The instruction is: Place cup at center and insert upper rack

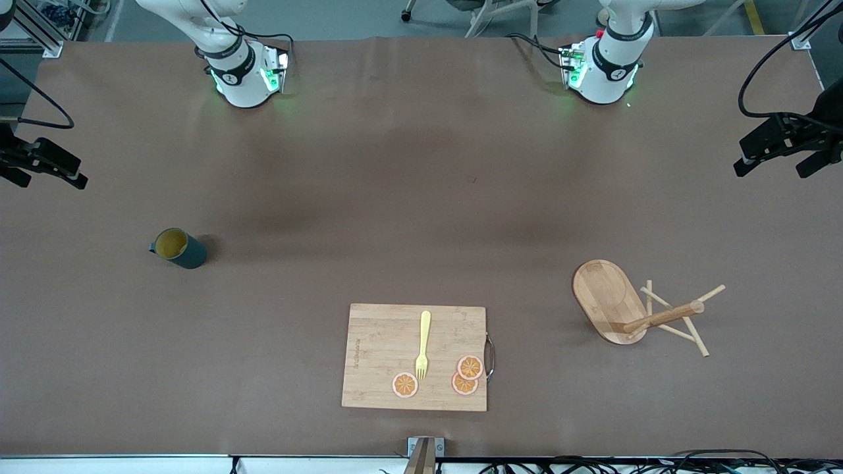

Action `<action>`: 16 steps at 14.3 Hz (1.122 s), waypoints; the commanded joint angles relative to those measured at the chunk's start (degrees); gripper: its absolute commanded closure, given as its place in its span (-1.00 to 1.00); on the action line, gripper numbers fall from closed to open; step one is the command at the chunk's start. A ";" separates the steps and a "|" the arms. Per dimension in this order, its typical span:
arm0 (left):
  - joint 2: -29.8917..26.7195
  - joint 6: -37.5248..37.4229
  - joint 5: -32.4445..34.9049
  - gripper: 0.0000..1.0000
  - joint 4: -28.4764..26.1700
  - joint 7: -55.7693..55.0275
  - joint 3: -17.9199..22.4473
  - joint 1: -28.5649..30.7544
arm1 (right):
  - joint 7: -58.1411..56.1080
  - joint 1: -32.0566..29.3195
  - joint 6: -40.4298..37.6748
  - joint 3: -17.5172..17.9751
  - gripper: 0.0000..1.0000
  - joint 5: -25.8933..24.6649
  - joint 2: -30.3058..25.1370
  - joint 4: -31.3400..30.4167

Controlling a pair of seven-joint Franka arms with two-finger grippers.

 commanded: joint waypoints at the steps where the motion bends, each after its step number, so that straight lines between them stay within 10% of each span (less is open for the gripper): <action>1: -0.67 -0.04 0.38 -1.00 0.10 -0.02 -0.32 0.07 | -0.22 -0.82 0.10 0.61 -1.00 -0.53 -1.22 -0.87; 16: -0.58 0.22 0.38 -1.00 0.63 -0.11 -1.81 0.33 | -0.22 -0.74 0.46 0.70 -1.00 -0.44 -1.22 -0.87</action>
